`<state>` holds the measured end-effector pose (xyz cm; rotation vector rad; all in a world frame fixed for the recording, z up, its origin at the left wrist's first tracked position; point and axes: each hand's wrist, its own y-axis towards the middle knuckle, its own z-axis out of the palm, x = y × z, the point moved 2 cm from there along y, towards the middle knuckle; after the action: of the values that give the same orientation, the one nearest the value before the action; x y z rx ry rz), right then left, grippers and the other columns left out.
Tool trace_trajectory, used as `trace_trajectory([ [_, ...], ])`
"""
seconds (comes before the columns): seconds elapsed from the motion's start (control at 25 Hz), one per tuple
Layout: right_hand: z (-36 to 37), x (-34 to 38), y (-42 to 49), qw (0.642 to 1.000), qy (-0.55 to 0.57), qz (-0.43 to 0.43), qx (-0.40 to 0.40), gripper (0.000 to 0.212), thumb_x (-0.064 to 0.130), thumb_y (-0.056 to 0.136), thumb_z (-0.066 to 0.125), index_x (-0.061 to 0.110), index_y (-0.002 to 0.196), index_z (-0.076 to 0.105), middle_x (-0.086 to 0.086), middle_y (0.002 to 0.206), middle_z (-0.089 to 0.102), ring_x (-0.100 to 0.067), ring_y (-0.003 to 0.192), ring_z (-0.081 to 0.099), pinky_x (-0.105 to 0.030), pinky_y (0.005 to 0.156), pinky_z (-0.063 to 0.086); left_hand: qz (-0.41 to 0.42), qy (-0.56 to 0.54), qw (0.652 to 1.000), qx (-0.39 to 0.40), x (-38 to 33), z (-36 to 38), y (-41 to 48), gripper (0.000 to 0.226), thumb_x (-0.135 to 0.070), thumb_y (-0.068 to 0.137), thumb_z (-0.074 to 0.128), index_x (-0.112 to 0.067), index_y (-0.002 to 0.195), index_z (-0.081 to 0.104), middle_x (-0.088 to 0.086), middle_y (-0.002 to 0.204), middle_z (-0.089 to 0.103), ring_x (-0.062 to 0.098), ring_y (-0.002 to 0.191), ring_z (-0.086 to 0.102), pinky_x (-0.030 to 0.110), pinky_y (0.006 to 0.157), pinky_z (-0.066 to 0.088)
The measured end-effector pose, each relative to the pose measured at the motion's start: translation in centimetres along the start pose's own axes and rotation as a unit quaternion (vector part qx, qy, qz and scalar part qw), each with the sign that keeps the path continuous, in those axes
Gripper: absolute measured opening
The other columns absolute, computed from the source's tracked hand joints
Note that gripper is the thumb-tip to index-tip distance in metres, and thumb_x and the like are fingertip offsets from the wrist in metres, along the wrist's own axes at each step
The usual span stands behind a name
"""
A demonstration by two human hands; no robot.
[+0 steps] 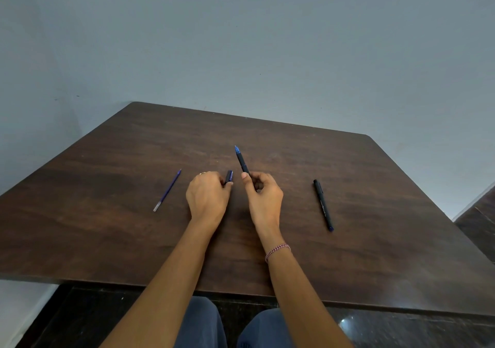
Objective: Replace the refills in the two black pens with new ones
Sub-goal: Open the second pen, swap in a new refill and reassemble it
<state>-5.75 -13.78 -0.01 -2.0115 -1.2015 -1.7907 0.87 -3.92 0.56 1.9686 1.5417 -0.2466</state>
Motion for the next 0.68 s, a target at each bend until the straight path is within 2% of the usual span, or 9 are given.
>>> trace_trajectory([
  [0.12,0.0,-0.1,0.1,1.0,-0.004,0.008,0.005,0.016,0.033,0.09,0.063,0.019,0.095,0.069,0.008,0.088,0.061,-0.003,0.079,0.057,-0.006,0.069,0.043,-0.013,0.017,1.0,0.018,0.0,0.1,0.0,0.031,-0.047,0.084,0.064,-0.017,0.089,0.071,0.001,0.078,0.067,0.017,0.075,0.062,0.028,0.057,0.043],
  [0.2,-0.1,-0.2,0.2,0.999,-0.038,0.002,0.002,0.023,0.038,0.09,0.061,0.018,0.097,0.07,0.01,0.086,0.06,-0.005,0.082,0.054,-0.012,0.069,0.041,-0.018,-0.003,1.0,-0.006,0.1,-0.1,-0.1,0.037,-0.052,0.084,0.06,-0.016,0.089,0.07,0.001,0.078,0.067,0.017,0.074,0.062,0.029,0.058,0.043],
  [0.32,-0.4,-0.3,0.3,0.999,-0.038,0.024,-0.001,0.029,0.044,0.09,0.058,0.021,0.1,0.072,0.01,0.086,0.063,-0.002,0.081,0.054,-0.019,0.073,0.041,0.019,-0.128,0.987,-0.093,0.3,-0.6,-0.1,0.035,-0.043,0.091,0.054,-0.013,0.09,0.07,0.0,0.074,0.063,0.014,0.07,0.058,0.029,0.062,0.045],
  [0.4,-0.4,-0.1,0.2,0.999,0.025,0.046,0.016,0.025,0.042,0.091,0.058,0.023,0.099,0.072,0.01,0.079,0.064,0.001,0.07,0.056,-0.012,0.068,0.041,0.032,-0.252,0.961,-0.11,0.5,-0.8,0.0,0.026,-0.031,0.094,0.053,-0.012,0.095,0.071,-0.002,0.076,0.064,0.01,0.072,0.058,0.027,0.067,0.047],
  [0.48,-0.2,0.2,0.0,0.993,0.091,0.062,0.051,0.021,0.038,0.093,0.057,0.025,0.097,0.073,0.008,0.073,0.065,-0.004,0.066,0.059,-0.007,0.063,0.041,0.004,-0.415,0.908,-0.053,0.4,-0.7,0.3,0.022,-0.022,0.095,0.052,-0.012,0.103,0.07,0.0,0.09,0.07,0.01,0.082,0.065,0.025,0.076,0.052],
  [0.56,0.1,0.4,-0.3,0.978,0.152,0.088,0.11,0.021,0.033,0.095,0.055,0.024,0.098,0.073,0.004,0.069,0.065,-0.003,0.056,0.054,-0.009,0.056,0.038,-0.035,-0.571,0.819,0.046,0.1,-0.5,0.2,0.023,-0.015,0.097,0.048,-0.009,0.11,0.066,0.006,0.101,0.071,0.013,0.091,0.068,0.024,0.08,0.054],
  [0.64,0.4,0.6,-0.5,0.958,0.2,0.107,0.177,0.023,0.029,0.096,0.054,0.016,0.102,0.072,0.002,0.068,0.064,-0.001,0.051,0.045,-0.013,0.046,0.033,-0.055,-0.662,0.732,0.148,-0.5,-0.5,0.0,0.028,-0.012,0.099,0.041,-0.005,0.116,0.062,0.013,0.109,0.069,0.019,0.099,0.068,0.028,0.08,0.054],
  [0.68,0.5,0.7,-0.6,0.95,0.214,0.108,0.202,0.024,0.026,0.097,0.053,0.011,0.104,0.071,0.0,0.069,0.063,-0.002,0.051,0.042,-0.014,0.044,0.032,-0.057,-0.686,0.701,0.188,-0.7,-0.7,-0.1,0.03,-0.013,0.1,0.038,-0.004,0.119,0.06,0.016,0.111,0.068,0.023,0.103,0.066,0.032,0.079,0.051],
])
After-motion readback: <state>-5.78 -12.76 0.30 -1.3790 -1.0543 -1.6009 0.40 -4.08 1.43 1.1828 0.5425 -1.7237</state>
